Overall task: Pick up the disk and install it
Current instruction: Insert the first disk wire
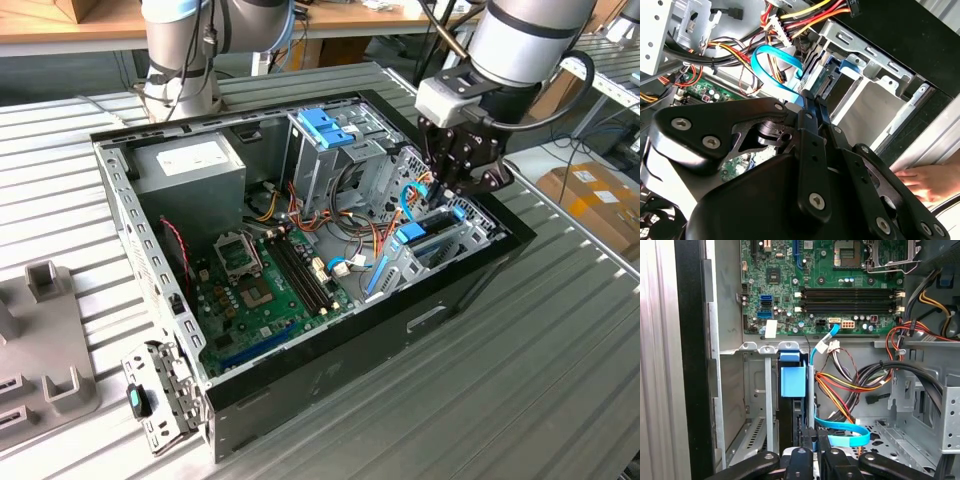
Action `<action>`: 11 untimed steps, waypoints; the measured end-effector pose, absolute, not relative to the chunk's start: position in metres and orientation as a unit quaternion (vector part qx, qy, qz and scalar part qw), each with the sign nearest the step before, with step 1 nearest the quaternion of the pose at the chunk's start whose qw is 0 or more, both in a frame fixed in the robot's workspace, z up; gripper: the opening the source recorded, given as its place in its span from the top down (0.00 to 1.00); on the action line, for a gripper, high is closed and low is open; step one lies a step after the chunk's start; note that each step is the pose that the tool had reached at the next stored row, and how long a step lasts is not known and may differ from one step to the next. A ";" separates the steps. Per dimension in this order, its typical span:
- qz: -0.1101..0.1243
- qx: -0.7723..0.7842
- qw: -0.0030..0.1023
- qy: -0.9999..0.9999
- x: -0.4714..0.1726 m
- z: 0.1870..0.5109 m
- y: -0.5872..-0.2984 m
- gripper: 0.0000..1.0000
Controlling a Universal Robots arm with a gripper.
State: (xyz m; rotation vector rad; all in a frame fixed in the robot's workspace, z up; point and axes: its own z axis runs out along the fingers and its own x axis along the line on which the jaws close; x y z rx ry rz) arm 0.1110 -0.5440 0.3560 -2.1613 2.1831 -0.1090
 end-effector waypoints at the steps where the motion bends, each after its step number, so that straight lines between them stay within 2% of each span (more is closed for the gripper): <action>1: -0.036 -0.703 0.034 0.710 0.111 0.356 -0.544 0.84; 11: -0.036 -0.703 0.034 0.710 0.111 0.356 -0.548 0.84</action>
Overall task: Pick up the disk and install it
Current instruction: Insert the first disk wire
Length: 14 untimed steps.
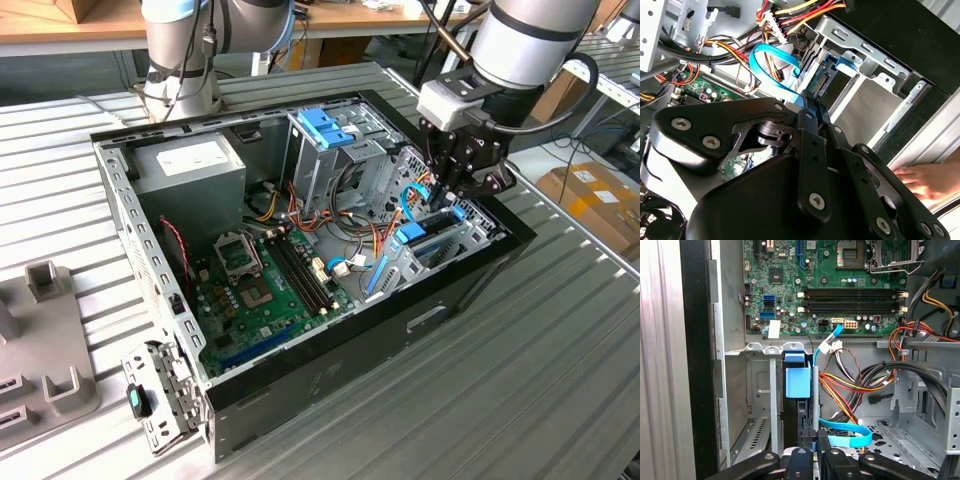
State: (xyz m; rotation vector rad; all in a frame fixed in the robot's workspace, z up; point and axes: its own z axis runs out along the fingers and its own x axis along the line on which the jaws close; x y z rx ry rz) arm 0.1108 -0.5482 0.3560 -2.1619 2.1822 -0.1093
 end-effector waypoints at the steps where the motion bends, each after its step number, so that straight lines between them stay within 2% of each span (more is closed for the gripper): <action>1: -0.036 -0.703 0.034 0.709 0.110 0.356 -0.548 0.84; 14: -0.037 -0.705 0.037 0.707 0.105 0.354 -0.551 0.84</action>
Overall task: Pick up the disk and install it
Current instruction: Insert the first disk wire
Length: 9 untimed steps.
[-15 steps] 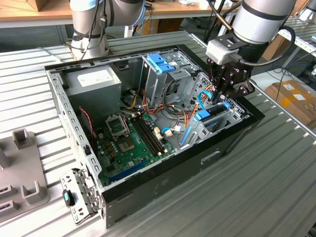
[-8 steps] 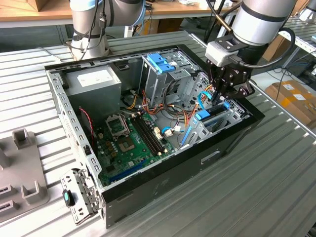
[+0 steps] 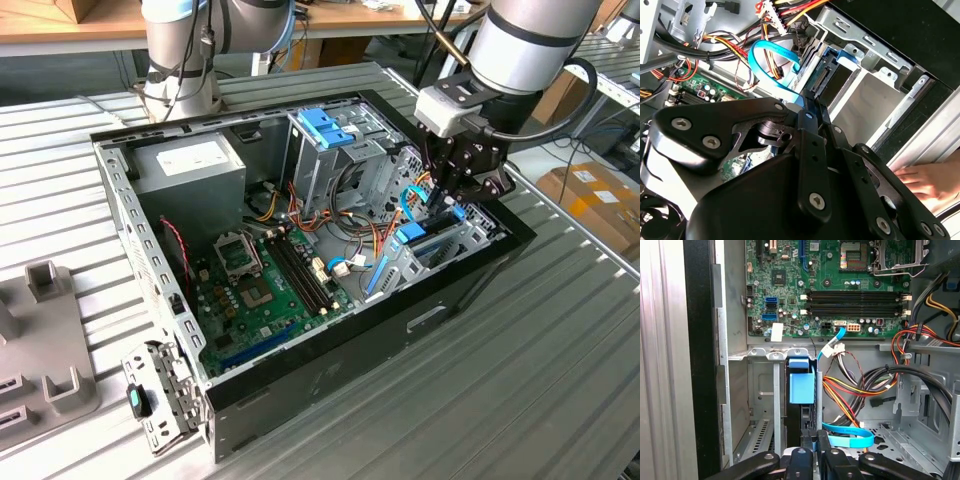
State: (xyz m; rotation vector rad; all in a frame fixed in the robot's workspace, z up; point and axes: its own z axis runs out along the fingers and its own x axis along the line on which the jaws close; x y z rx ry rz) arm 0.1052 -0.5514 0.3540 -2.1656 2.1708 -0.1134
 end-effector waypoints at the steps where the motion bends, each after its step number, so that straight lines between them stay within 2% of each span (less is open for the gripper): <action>1: -0.037 -0.705 0.037 0.707 0.105 0.354 -0.551 0.84; 9: -0.037 -0.705 0.037 0.707 0.104 0.354 -0.551 0.84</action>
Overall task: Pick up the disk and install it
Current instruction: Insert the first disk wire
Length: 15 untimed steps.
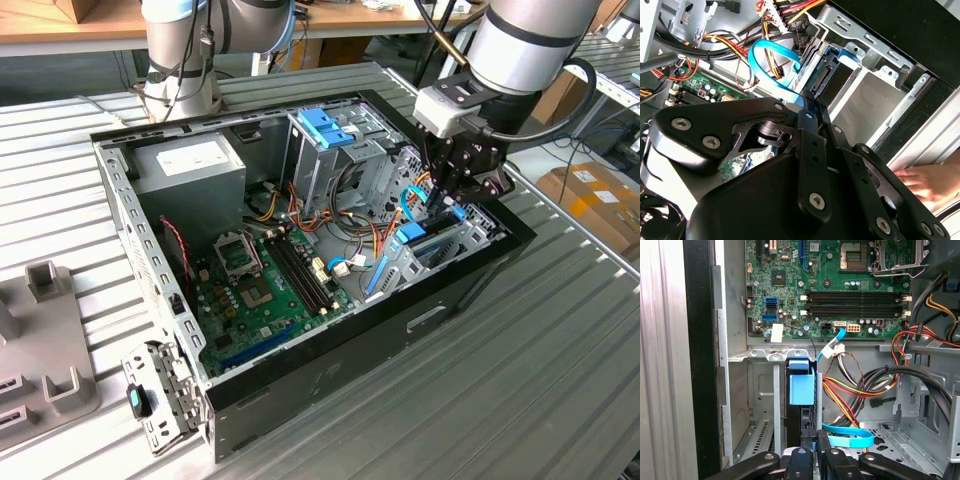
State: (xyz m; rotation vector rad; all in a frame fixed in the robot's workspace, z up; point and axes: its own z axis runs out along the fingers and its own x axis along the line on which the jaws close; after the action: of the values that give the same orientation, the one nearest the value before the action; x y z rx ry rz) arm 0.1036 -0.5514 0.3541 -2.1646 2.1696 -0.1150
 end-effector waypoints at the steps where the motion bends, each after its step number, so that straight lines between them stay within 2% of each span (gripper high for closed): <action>1: -0.038 -0.705 0.038 0.707 0.103 0.354 -0.551 0.84; 4: -0.044 -0.705 0.044 0.706 0.102 0.353 -0.551 0.84; 15: -0.043 -0.705 0.045 0.706 0.102 0.350 -0.553 0.84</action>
State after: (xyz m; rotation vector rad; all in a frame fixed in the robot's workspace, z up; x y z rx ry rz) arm 0.1022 -0.5529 0.3500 -2.1537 2.1565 -0.1322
